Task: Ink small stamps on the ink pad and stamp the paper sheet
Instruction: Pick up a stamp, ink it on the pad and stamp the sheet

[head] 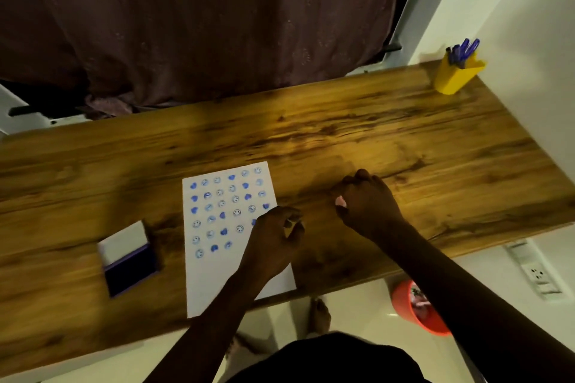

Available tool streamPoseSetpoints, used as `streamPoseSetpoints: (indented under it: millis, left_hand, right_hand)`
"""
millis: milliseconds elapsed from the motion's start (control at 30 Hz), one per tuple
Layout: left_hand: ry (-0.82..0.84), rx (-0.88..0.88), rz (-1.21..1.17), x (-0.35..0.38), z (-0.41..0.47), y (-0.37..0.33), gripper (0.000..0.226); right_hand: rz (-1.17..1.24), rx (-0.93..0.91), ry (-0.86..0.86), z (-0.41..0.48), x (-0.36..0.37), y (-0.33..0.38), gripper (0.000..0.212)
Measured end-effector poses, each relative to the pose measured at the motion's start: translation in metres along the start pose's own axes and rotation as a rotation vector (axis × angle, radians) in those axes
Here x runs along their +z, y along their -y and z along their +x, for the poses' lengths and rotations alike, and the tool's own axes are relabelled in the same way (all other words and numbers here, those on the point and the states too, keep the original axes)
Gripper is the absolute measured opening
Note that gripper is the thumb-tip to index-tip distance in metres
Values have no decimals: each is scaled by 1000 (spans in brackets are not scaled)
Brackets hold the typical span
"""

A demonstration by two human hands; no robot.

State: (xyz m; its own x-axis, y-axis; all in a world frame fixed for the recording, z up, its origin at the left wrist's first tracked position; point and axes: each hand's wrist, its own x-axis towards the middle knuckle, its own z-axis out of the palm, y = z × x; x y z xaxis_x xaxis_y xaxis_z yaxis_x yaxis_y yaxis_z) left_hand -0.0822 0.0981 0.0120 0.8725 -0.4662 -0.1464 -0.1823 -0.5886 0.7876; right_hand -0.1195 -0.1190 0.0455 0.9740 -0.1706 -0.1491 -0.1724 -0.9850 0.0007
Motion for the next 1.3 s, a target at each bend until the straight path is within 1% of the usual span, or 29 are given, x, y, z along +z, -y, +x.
streamPoseSetpoints:
  millis: [67, 133, 200, 267, 333, 400, 467, 533, 600, 700, 767, 833, 933, 1033, 1133, 1200, 1267, 1300]
  left_hand:
    - [1, -10, -8, 6, 0, -3, 36]
    - [-2, -14, -6, 9, 1, -6, 38]
    - [3, -22, 2, 11, 4, -9, 36]
    - [4, -30, 13, 13, 7, -10, 30]
    - [-9, -30, 21, 14, 9, -12, 32]
    - [-64, -29, -10, 11, 10, -19, 42]
    - [-116, -5, -74, 7, 13, -22, 43]
    - [-131, 21, -138, -1, 15, -21, 39]
    - [-142, 16, -262, -13, 13, -20, 43]
    - [-175, 5, -419, -31, 7, -17, 49]
    - [-198, 27, -474, -42, 0, -13, 51]
    - [-240, 46, -475, -52, -6, -6, 52]
    - [-284, 40, -455, -66, -17, 7, 43]
    - [-313, 37, -449, -79, -29, 19, 41]
    - [-343, -23, -505, -92, -40, 32, 30]
    - [-356, -75, -547, -103, -46, 45, 27]
    - [-379, -122, -595, -116, -54, 58, 19]
    - [-399, -139, -603, -122, -58, 65, 19]
  right_hand:
    - [-44, -28, 16, 4, 6, -5, 27]
    - [-58, -47, 21, 8, 9, -8, 23]
    - [-45, -63, 31, 11, 11, -11, 19]
    - [-39, -83, 42, 15, 11, -14, 21]
    - [31, -89, 13, 17, 9, -14, 23]
    - [212, -65, -17, 18, 3, -12, 25]
    - [557, 0, 24, 18, -8, -7, 30]
    - [860, 32, 47, 17, -20, 4, 27]
    - [995, 47, 71, 17, -29, 19, 23]
    - [1128, 67, 149, 18, -38, 40, 23]
    - [1177, 104, 217, 19, -43, 55, 26]
    - [1207, 146, 286, 20, -46, 69, 34]
    - [1215, 139, 363, 21, -46, 92, 39]
    - [1267, 85, 414, 23, -45, 111, 35]
    - [1333, 22, 434, 25, -43, 130, 23]
    - [1312, -57, 423, 27, -42, 143, 16]
    - [1277, -141, 393, 29, -41, 157, 15]
    - [1259, -169, 376, 30, -41, 164, 16]
